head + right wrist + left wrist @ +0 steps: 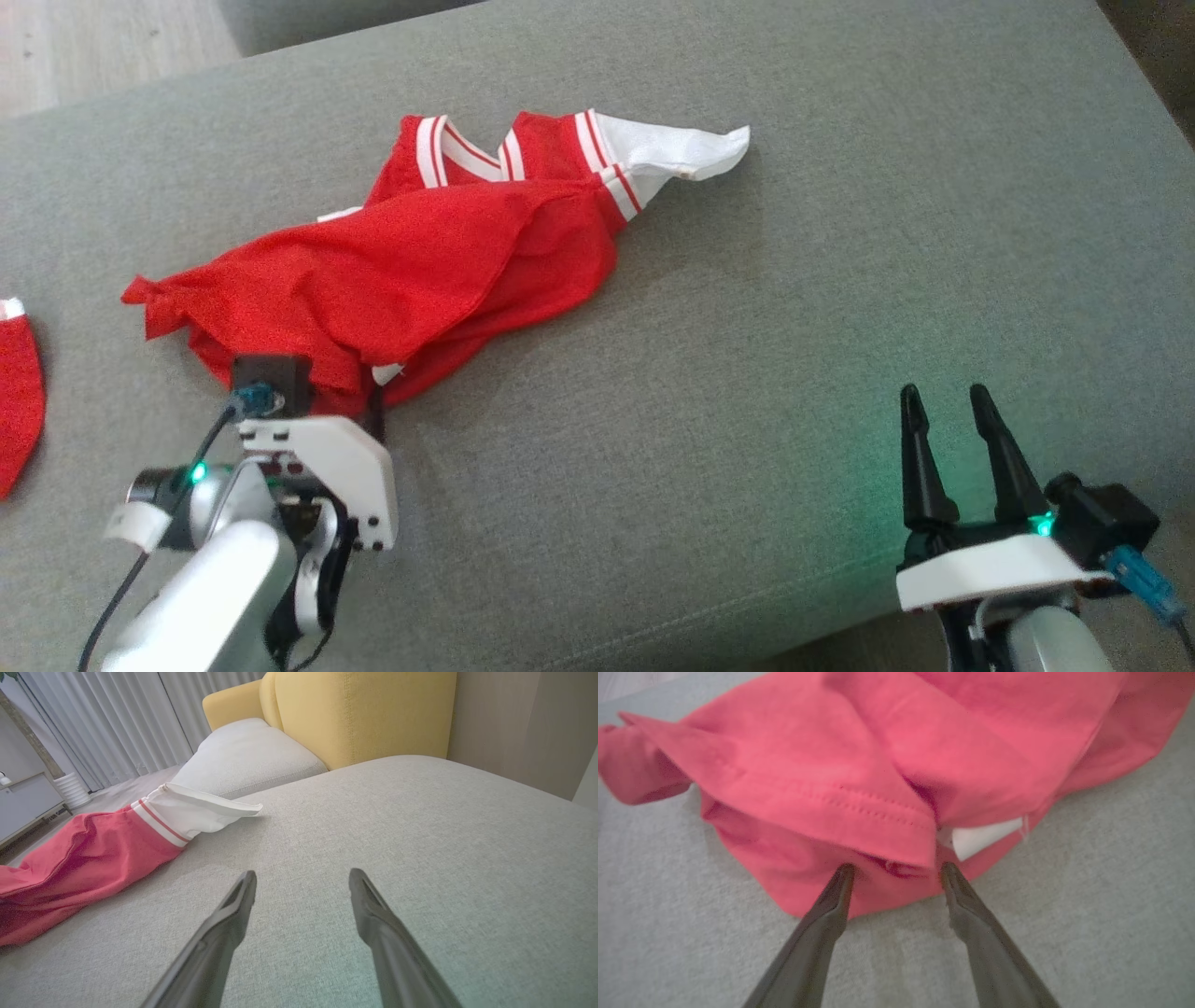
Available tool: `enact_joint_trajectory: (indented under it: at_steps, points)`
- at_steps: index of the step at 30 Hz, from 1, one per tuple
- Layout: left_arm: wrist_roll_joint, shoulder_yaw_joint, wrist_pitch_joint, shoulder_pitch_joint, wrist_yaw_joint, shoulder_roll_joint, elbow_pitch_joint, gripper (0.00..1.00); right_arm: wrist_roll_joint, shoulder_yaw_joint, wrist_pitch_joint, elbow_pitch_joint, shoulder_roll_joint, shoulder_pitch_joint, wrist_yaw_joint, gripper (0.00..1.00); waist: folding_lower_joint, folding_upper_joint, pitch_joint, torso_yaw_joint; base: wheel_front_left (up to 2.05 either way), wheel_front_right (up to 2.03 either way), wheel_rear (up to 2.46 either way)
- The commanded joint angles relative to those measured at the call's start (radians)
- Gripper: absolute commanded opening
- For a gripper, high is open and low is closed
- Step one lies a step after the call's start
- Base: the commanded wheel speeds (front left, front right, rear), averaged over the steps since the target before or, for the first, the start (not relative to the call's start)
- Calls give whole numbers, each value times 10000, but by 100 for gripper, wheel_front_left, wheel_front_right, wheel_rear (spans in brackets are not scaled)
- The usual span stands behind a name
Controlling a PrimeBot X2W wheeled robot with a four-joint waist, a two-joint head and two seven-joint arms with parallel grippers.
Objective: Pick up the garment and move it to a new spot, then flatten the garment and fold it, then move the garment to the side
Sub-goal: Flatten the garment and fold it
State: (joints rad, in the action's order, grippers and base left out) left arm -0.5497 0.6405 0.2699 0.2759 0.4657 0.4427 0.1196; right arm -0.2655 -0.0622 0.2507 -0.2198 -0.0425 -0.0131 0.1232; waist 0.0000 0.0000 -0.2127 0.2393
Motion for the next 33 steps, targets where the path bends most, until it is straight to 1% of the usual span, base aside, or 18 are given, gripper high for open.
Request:
enact_joint_trajectory:
  at_steps: [1, 2, 3, 6, 9, 14, 17, 23, 26, 29, 33]
  points:
    - [-19, -487, -196, 713, -42, 99, -169, 47, 30, -242, 111, 291, -77, 359, 75, 100, 0, 0, -47, 64, 0, 0, 0]
    - [-53, -502, -264, 759, -89, 52, -131, 20, 24, -223, 111, 291, -77, 364, 75, 100, 0, 0, -57, 83, 0, 0, 0]
    - [-94, -504, -309, 790, -152, 14, -99, 0, 22, -223, 111, 292, -77, 361, 75, 100, 0, 0, -62, 94, 0, 0, 0]
    - [-229, -540, -425, 827, -291, -66, -155, 0, 22, -200, 111, 266, -77, 294, 75, 100, 0, 0, -16, 83, 0, 0, 0]
    - [-362, -641, -504, 755, -315, -74, -391, 0, 25, -157, 111, 251, -77, 223, 75, 100, 0, 0, 68, 37, 0, 0, 0]
    - [-1041, -1151, -636, 60, -316, 63, -1764, 0, 95, -50, 111, 274, -77, -19, 75, 100, 0, 0, 384, -241, 0, 0, 0]
    - [-1523, -1513, -513, -645, -309, 424, -2937, 0, 138, -15, 111, 298, -77, -180, 75, 100, 0, 0, 600, -488, 0, 0, 0]
    - [-2443, -2293, -60, -2153, -247, 1413, -4863, 0, 187, -13, 111, 324, -77, -467, 75, 100, 0, 0, 917, -1085, 0, 0, 0]
    - [-2733, -2560, 157, -2947, -147, 1888, -5298, 0, 213, -60, 111, 347, -77, -518, 75, 100, 0, 0, 949, -1337, 0, 0, 0]
    - [-3180, -2752, 279, -3744, -156, 2099, -5518, 0, 270, -79, 111, 353, -77, -527, 75, 100, 0, 0, 969, -1514, 0, 0, 0]
    - [-3626, -2974, 274, -4957, -102, 2337, -5393, 0, 337, -85, 111, 366, -77, -541, 75, 100, 0, 0, 969, -1623, 0, 0, 0]
